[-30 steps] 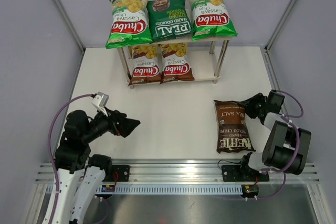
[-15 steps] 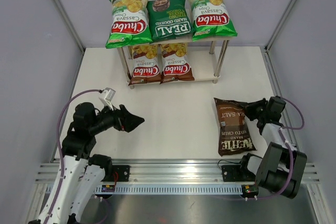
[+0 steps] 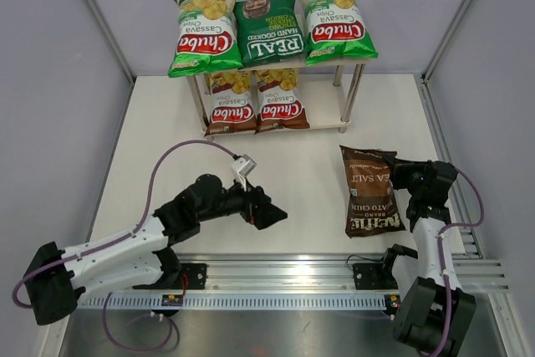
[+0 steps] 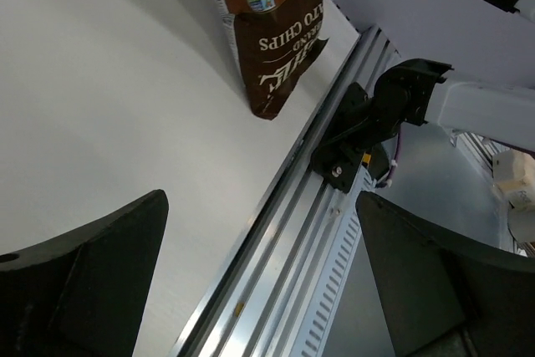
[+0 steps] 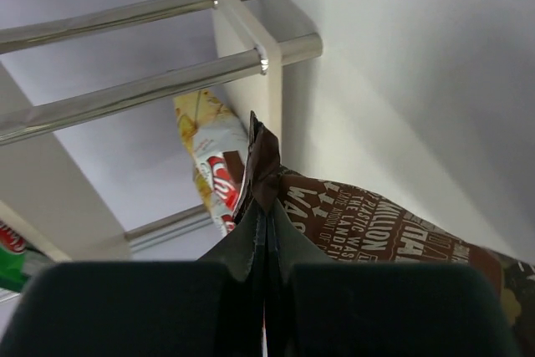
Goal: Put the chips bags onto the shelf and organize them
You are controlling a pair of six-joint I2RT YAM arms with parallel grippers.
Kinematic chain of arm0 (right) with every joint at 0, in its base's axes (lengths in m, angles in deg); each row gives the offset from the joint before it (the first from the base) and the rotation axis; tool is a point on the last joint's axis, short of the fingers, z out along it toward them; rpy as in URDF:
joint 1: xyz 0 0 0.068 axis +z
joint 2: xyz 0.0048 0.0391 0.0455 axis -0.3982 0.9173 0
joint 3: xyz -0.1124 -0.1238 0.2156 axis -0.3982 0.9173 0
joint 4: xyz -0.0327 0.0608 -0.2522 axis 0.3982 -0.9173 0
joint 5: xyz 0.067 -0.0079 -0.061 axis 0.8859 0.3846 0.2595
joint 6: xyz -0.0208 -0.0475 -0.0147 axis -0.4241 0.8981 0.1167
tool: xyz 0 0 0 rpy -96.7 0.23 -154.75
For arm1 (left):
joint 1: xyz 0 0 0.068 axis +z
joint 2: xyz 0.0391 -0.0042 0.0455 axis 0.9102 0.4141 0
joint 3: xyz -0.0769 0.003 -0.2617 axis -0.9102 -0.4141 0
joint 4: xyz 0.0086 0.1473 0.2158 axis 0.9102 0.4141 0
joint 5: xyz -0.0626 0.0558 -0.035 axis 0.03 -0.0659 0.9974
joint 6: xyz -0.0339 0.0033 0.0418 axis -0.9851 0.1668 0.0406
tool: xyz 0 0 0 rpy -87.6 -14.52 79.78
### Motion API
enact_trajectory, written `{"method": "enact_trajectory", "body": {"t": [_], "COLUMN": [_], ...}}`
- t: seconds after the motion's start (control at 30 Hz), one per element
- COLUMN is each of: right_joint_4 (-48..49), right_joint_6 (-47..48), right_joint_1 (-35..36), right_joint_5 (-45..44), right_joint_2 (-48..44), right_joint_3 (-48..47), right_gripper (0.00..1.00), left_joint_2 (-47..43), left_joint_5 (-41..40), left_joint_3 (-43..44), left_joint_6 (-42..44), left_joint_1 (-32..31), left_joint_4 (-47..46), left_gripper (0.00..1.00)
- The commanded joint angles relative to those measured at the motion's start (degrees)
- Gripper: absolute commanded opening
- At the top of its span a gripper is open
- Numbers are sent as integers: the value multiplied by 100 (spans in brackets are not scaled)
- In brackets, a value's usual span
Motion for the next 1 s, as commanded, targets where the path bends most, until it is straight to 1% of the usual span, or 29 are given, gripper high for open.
{"method": "enact_trajectory", "body": {"t": [0.0,0.03,0.07,0.13,0.17,0.27,0.3,0.4,0.47,0.63,0.7,0.77,0.83,0.87,0.9,0.97], "right_joint_4": [-67,-50,-50,-76,-172,-304,-514,-691,-648,-507,-401,-7,169,353,424,661], "right_joint_6": [-612,-682,-822,-1016,-1208,-1543,-1596,-1764,-1930,-2343,-2607,-2922,-3134,-3335,-3424,-3687], "right_joint_1": [32,32,32,32,41,41,41,41,128,401,533,585,673,700,735,761], "right_joint_5": [212,414,503,669,679,776,776,942,1135,1040,1031,1005,996,1013,1022,1057], "right_joint_2": [-176,-185,-254,-404,-613,-1018,-1107,-1266,-1266,-1336,-1354,-1432,-1476,-1494,-1503,-1529], "right_joint_3": [-555,-609,-644,-706,-732,-899,-1030,-1389,-1627,-2006,-2077,-2094,-2095,-2086,-2103,-2129], "right_gripper": [0,0,0,0,0,0,0,0,0,0,0,0,0,0,0,0], "left_joint_2": [680,891,1354,1787,2102,2509,2736,2984,3142,3362,3529,3713,3845,3968,4030,4109], "left_joint_5": [-1305,-1404,-1483,-1633,-1651,-1625,-1573,-1423,-1335,-1309,-1404,-1396,-1405,-1466,-1945,-2300], "left_joint_3": [70,106,158,273,282,352,457,703,923,1248,1459,1652,1767,1854,2020,2136], "left_joint_6": [290,473,545,729,773,932,984,1221,1554,1881,1960,2004,2109,2206,2415,2627], "left_joint_1": [-675,-868,-940,-1037,-1098,-1195,-1213,-1309,-1441,-1652,-1679,-1705,-1775,-1845,-1915,-2144], "left_joint_4": [-2269,-2497,-2926,-3376,-3822,-4553,-4687,-4951,-5126,-5522,-5567,-5602,-5654,-5611,-5550,-5479], "left_gripper": [99,99,99,99,99,99,99,99,99,99,99,99,99,99,99,99]}}
